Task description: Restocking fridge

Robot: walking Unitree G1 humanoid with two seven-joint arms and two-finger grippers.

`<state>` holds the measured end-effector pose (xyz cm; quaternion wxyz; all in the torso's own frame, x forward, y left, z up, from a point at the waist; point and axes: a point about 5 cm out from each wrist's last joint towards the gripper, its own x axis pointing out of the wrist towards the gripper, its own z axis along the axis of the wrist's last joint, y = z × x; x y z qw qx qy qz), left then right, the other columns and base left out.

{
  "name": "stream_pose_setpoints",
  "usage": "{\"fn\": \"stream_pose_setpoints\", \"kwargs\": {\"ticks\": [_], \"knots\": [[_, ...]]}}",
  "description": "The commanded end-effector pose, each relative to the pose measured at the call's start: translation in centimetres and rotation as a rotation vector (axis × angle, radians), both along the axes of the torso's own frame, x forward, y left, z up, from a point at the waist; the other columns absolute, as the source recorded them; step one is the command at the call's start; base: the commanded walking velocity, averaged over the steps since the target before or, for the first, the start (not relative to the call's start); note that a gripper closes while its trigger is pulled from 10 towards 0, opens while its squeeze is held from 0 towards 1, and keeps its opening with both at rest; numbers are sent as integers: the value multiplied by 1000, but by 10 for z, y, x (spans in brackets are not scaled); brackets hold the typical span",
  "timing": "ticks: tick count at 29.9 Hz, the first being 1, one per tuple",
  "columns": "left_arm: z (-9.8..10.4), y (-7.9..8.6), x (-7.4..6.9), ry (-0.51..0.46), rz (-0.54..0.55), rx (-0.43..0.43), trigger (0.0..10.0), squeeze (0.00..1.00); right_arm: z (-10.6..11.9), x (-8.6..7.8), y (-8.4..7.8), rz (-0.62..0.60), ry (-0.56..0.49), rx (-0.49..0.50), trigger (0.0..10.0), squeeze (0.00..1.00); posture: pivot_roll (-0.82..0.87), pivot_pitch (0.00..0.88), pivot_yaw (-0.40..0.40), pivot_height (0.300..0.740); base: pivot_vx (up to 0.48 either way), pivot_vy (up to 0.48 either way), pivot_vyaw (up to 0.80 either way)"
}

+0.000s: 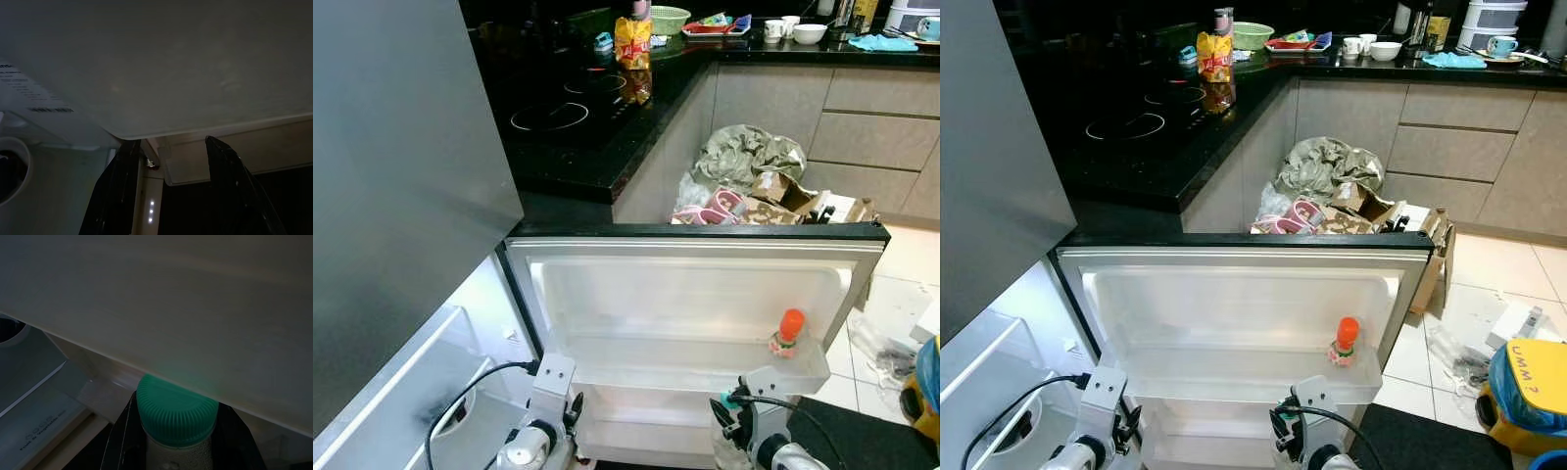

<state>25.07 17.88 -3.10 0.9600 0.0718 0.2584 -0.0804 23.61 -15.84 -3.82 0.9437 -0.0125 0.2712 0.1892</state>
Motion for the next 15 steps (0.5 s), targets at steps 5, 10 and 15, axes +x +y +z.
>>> {"fn": "stream_pose_setpoints", "kwargs": {"ticks": [5, 10, 15], "knots": [[-2, 5, -3, 19, -3, 8, 10000, 0, 3, 3, 5, 23, -17, 14, 10000, 0, -67, 41, 43, 690, 0, 0, 0], [-3, 4, -5, 24, -9, 16, 10000, 0, 2, 2, 4, 16, -7, 2, 10000, 0, -67, 41, 45, 690, 0, 0, 0], [-6, 3, -6, 50, -6, 17, 10000, 0, -6, -2, -11, -85, 52, -110, 10000, 0, -66, 38, 45, 690, 0, 0, 0]]}}
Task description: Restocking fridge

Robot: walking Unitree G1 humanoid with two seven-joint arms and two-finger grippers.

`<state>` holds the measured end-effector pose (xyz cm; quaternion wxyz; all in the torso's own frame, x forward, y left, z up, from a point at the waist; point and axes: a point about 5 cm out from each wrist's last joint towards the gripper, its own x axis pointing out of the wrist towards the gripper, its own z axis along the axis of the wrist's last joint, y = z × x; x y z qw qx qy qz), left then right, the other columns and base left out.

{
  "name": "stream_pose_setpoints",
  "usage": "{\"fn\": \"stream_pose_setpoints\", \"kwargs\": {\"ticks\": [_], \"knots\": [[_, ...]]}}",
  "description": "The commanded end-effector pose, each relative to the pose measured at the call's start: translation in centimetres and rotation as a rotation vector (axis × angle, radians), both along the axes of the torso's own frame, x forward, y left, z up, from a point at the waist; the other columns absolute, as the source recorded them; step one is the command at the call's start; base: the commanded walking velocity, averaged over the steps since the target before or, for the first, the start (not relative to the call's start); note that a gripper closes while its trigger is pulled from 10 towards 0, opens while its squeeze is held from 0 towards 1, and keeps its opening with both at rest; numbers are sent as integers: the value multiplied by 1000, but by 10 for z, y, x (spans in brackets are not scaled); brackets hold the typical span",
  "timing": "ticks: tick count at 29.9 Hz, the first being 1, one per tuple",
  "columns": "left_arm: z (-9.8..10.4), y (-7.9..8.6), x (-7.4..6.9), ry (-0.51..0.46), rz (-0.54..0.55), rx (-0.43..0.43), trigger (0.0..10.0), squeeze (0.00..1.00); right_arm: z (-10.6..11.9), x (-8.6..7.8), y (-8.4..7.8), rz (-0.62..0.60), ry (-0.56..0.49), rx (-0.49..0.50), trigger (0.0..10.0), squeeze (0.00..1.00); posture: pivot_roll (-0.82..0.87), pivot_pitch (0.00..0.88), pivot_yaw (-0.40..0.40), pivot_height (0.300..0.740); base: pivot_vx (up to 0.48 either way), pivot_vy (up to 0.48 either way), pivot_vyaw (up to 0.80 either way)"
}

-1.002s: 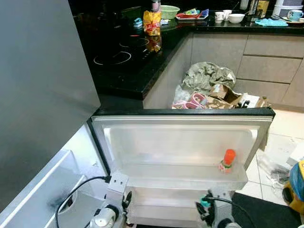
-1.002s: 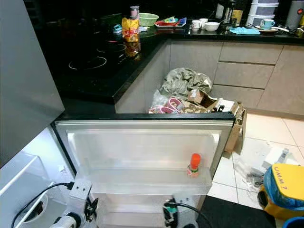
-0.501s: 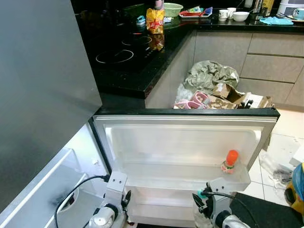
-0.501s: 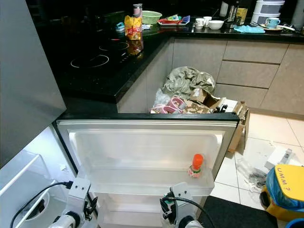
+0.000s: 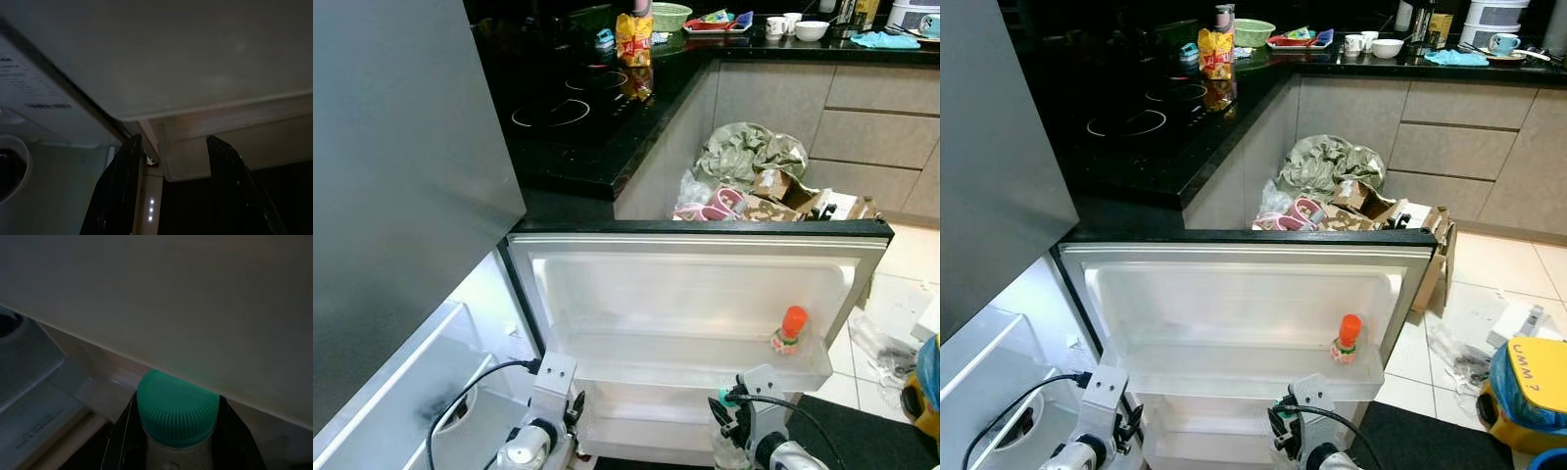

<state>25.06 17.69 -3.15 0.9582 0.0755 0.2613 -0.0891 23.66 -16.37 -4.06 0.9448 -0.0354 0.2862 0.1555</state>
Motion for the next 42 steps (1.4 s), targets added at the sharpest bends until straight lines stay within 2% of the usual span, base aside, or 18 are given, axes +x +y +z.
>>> {"fn": "stream_pose_setpoints", "kwargs": {"ticks": [1, 3, 4, 6, 12, 14, 17, 18, 20, 23, 25, 26, 30, 35, 42], "knots": [[-6, 5, -6, 46, 14, 13, 10000, 0, -6, -4, -12, -90, 54, -63, 10000, 0, -66, 38, 45, 690, 0, 0, 0], [-6, 3, -5, 47, 19, 8, 10000, 0, -8, -7, -25, -211, 66, -51, 10000, 0, -63, 31, 43, 690, 0, 0, 0], [-6, 3, -5, 47, 19, 8, 10000, 0, -8, -7, -25, -211, 66, -51, 10000, 0, -63, 31, 43, 690, 0, 0, 0], [-5, 1, -3, 40, 20, 3, 10000, 0, -8, -9, -33, -285, 70, -30, 10000, 0, -63, 31, 43, 690, 0, 0, 0], [-2, -2, 0, 24, 20, -15, 10000, 0, -9, -11, -36, -298, 75, 10, 10000, 0, -64, 29, 45, 690, 0, 0, 0], [-3, -1, -1, 29, 8, -11, 10000, 0, -8, -10, -18, -182, 77, 114, 10000, 0, -69, 28, 49, 690, 0, 0, 0], [-3, 0, -2, 29, 7, -10, 10000, 0, -7, -9, -12, -143, 80, 143, 10000, 0, -69, 28, 49, 690, 0, 0, 0], [-3, 2, -3, 31, 2, 0, 10000, 0, -6, -9, 2, -36, 83, 192, 10000, 0, -69, 28, 49, 690, 0, 0, 0], [-4, 4, -4, 33, 0, 4, 10000, 0, -5, -9, 5, -5, 81, 203, 10000, 0, -69, 28, 49, 690, 0, 0, 0], [-5, 6, -6, 36, 2, 7, 10000, 0, -2, -8, 10, 74, 48, 164, 10000, 0, -70, 27, 47, 690, 0, 0, 0], [-5, 6, -6, 37, 4, 7, 10000, 0, -2, -10, 12, 151, 24, 97, 10000, 0, -70, 24, 46, 685, 0, 0, 0], [-5, 6, -6, 37, 4, 7, 10000, 0, -2, -10, 12, 151, 24, 97, 10000, 0, -70, 24, 46, 685, 0, 0, 0], [-5, 5, -7, 38, 1, 6, 10000, 0, -3, -15, 11, 288, 2, -25, 10000, 0, -71, 20, 45, 665, 0, 0, 0], [-5, 4, -6, 37, -3, 8, 10000, 0, 2, -12, 10, 326, -59, -56, 10000, 0, -73, 19, 47, 650, 0, 0, 0], [-3, 4, -3, 26, -6, 8, 10000, 0, 17, 1, 14, 277, -159, 9, 10000, 0, -72, 26, 52, 650, 0, 0, 0]]}}
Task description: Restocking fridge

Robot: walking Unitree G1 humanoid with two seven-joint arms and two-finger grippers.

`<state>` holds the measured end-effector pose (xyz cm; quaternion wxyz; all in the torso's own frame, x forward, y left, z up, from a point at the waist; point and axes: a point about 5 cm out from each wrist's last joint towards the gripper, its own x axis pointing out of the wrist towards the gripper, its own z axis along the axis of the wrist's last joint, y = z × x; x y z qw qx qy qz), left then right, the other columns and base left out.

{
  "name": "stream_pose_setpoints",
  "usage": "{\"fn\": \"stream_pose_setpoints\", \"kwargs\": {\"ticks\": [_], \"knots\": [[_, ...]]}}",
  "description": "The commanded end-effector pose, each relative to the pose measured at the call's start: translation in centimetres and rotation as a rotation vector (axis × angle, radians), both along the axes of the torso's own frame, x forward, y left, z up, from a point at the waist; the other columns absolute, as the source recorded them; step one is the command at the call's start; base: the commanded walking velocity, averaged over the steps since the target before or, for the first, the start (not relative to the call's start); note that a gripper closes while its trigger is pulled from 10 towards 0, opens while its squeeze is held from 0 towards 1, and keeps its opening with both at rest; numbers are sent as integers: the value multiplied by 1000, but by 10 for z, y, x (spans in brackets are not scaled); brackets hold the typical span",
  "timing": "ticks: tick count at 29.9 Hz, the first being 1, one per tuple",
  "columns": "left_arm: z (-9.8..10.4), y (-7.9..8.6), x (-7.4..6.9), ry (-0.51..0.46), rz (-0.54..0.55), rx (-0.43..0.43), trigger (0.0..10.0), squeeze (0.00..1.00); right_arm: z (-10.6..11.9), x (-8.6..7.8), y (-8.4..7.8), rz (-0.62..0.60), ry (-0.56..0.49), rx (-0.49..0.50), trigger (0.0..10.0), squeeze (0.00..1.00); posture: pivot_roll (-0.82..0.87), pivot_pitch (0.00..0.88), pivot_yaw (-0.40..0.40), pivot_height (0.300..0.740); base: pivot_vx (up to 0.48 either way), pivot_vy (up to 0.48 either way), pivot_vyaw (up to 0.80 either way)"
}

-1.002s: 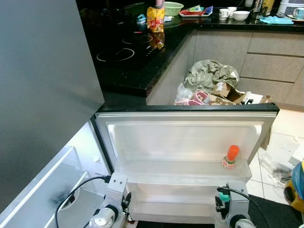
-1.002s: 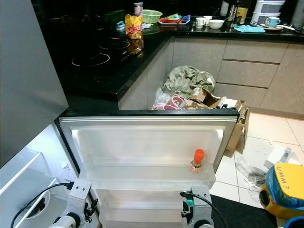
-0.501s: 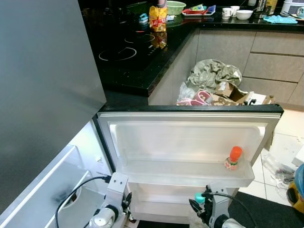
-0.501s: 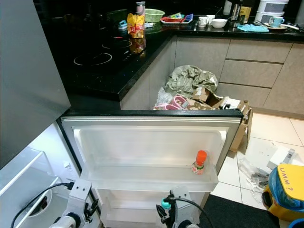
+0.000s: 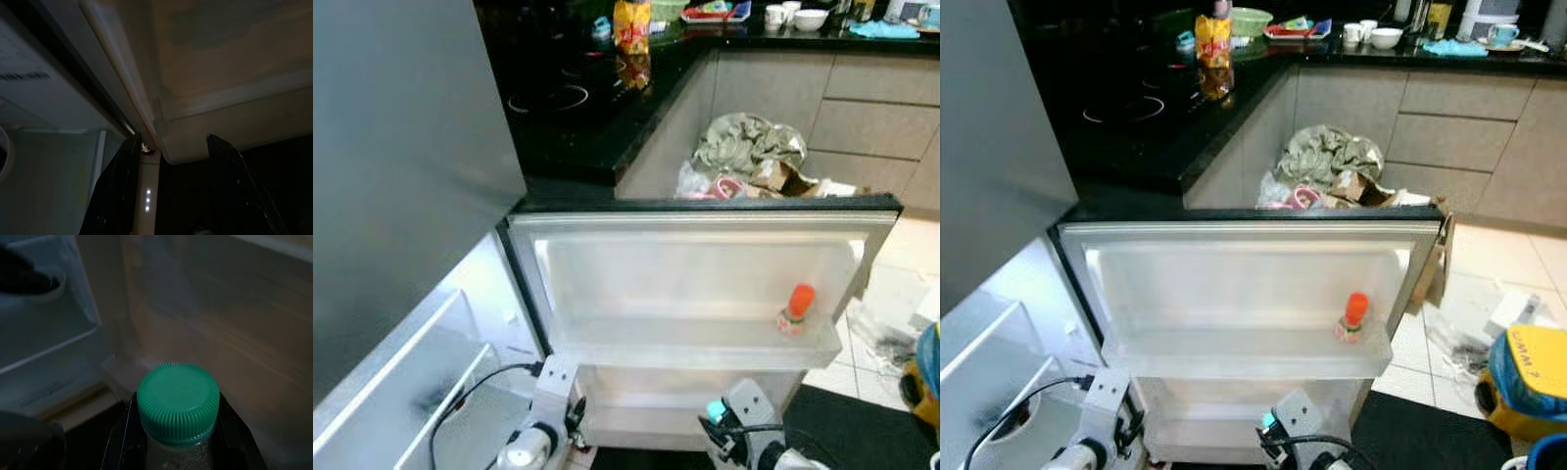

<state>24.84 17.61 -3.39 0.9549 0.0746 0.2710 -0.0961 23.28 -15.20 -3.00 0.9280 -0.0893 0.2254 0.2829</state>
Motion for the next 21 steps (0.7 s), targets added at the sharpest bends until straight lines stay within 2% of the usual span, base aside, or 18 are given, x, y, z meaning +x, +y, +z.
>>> {"fn": "stream_pose_setpoints", "kwargs": {"ticks": [1, 3, 8, 21], "knots": [[0, 5, -1, 2, 6, 11, 10000, 0, 9, 8, 4, -15, -63, 41, 10000, 0, -73, 27, 53, 650, 0, 0, 0], [1, 5, 1, -5, 7, 8, 10000, 0, 17, 15, 6, -42, -115, 67, 10000, 0, -73, 27, 54, 641, 0, 0, 0], [2, 5, 1, -9, 7, 6, 10000, 0, 25, 22, 8, -61, -161, 83, 10000, 0, -75, 28, 56, 626, 0, 0, 0], [3, 5, 3, -15, 7, 3, 10000, 0, 33, 27, 8, -86, -196, 128, 10000, 0, -68, 32, 56, 626, 0, 0, 0]]}}
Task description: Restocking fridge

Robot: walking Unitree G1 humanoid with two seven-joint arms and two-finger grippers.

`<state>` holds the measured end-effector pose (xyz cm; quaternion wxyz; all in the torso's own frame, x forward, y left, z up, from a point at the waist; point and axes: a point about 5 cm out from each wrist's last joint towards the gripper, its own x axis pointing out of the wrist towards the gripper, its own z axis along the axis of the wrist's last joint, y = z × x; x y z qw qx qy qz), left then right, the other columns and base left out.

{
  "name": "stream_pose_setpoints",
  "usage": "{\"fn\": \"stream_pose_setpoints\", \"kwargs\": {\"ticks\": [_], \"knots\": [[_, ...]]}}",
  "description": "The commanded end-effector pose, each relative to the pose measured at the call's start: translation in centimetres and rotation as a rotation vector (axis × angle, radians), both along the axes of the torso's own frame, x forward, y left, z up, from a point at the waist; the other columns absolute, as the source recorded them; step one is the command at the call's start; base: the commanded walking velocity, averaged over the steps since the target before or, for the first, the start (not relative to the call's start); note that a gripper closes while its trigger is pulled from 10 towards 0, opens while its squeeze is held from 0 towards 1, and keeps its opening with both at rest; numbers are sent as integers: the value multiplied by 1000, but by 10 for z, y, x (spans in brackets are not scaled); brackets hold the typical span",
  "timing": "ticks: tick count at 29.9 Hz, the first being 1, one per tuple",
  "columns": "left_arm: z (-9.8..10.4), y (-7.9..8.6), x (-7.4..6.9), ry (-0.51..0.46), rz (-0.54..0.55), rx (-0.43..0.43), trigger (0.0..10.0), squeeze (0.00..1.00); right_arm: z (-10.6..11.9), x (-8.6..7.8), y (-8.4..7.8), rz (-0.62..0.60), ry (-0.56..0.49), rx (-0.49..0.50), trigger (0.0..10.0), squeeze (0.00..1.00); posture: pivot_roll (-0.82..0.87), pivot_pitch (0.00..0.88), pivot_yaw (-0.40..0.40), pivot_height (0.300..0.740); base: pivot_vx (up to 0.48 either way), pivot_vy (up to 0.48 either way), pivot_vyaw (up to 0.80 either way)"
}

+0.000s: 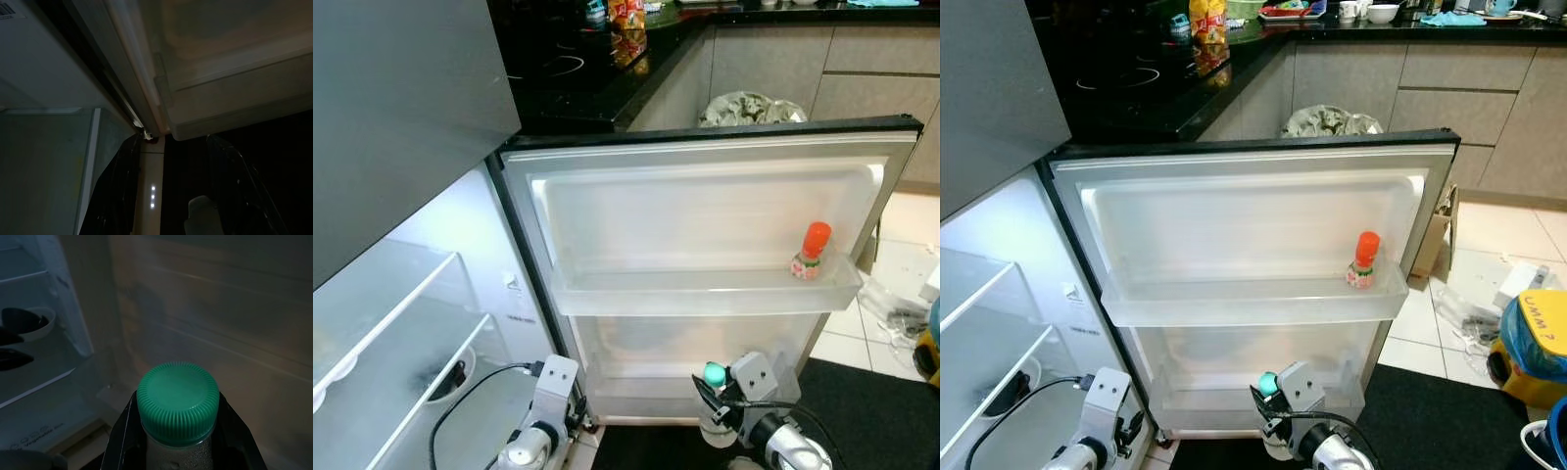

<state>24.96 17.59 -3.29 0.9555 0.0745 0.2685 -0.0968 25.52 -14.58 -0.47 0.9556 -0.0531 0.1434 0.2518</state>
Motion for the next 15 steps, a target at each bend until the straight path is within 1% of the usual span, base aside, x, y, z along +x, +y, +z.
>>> {"fn": "stream_pose_setpoints", "kwargs": {"ticks": [1, 3, 6, 7, 9, 10, 15], "knots": [[2, 5, 2, -11, 8, 5, 10000, 0, 11, 8, 1, -30, -61, 40, 10000, 0, -68, 32, 56, 626, 0, 0, 0], [3, 7, 2, -13, 7, 7, 10000, 0, 19, 14, 0, -66, -93, 90, 10000, 0, -68, 33, 57, 626, 0, 0, 0], [3, 8, 2, -17, 8, 8, 10000, 0, 35, 24, 2, -81, -163, 150, 10000, 0, -65, 38, 59, 626, 0, 0, 0], [3, 8, 2, -17, 8, 8, 10000, 0, 35, 24, 2, -81, -163, 150, 10000, 0, -65, 38, 59, 626, 0, 0, 0], [4, 8, 3, -22, 9, 7, 10000, 0, 44, 30, 3, -84, -207, 159, 10000, 0, -62, 41, 57, 626, 0, 0, 0], [4, 8, 3, -22, 9, 7, 10000, 0, 44, 30, 3, -84, -207, 159, 10000, 0, -62, 41, 57, 626, 0, 0, 0], [4, 9, 3, -25, 12, 8, 10000, 0, 60, 41, 4, -67, -285, 118, 10000, 0, -58, 42, 56, 626, 0, 0, 0]]}}
